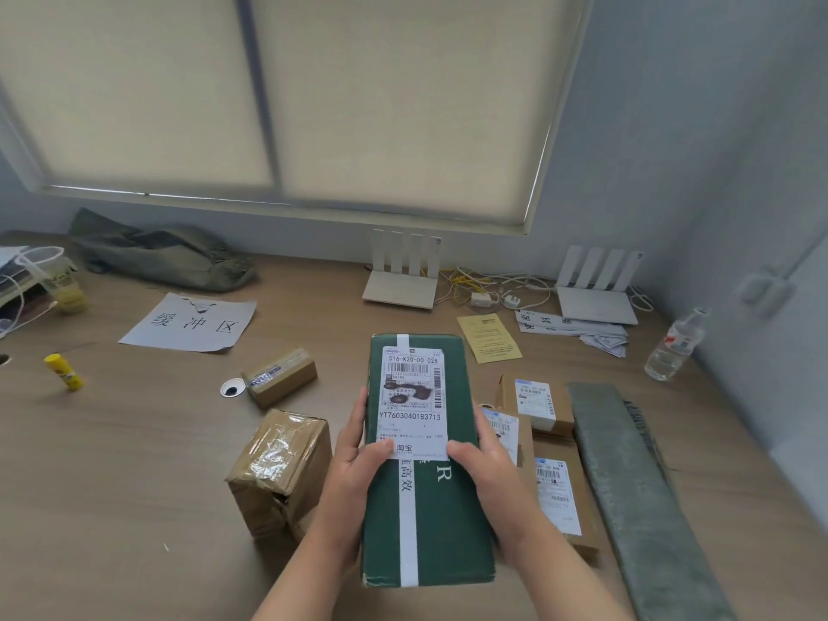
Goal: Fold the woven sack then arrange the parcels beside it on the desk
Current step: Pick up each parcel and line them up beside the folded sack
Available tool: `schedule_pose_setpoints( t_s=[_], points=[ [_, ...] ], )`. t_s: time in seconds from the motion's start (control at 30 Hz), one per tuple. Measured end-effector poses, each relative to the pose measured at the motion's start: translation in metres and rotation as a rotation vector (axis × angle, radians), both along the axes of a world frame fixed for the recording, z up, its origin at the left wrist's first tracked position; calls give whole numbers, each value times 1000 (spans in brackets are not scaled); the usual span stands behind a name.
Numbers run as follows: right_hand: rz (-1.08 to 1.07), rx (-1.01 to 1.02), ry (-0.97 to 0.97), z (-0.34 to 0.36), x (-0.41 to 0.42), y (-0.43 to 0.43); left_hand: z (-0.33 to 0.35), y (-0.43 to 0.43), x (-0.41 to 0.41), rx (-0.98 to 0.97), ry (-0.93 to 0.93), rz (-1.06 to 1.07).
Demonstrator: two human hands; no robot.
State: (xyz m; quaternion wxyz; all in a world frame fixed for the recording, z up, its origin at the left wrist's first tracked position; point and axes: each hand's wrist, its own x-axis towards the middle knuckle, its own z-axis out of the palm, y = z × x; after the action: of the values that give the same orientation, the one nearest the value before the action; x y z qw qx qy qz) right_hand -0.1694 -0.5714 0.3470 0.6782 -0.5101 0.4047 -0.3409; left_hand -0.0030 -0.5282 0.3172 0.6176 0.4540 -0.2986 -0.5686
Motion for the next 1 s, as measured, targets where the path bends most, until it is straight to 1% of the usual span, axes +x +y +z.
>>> schedule_pose_setpoints(
  t_s=[0.13,0.3,0.4,0.53,0.7,0.77,0.8,0.9,0.97,1.0],
  points=[
    [13,53,35,-31,-9,22,-27,5,-2,70,67,12],
    [-48,133,121,-81,-28,51,-76,22,-14,209,31,-31],
    [-37,163,158,-102,-40,68,-101,38,-24,275,10,-55],
    [-28,159,92,-124,-51,86,-123,63,-36,357,-6,-63],
    [16,164,0,-157,-60,105,-145,90,-47,406,-58,-75],
    [-27,107,40,-171,-65,112,-150,97,-54,402,-86,-112],
    [-41,117,51,-177,-68,116,-151,99,-60,395,-97,-128],
    [-59,202,111,-176,-81,119,-157,97,-76,418,-95,-143],
    [-102,231,92,-183,-88,120,-163,91,-86,439,-124,-205],
    [-139,256,129,-185,-93,119,-164,88,-91,450,-146,-242]
  ],
)
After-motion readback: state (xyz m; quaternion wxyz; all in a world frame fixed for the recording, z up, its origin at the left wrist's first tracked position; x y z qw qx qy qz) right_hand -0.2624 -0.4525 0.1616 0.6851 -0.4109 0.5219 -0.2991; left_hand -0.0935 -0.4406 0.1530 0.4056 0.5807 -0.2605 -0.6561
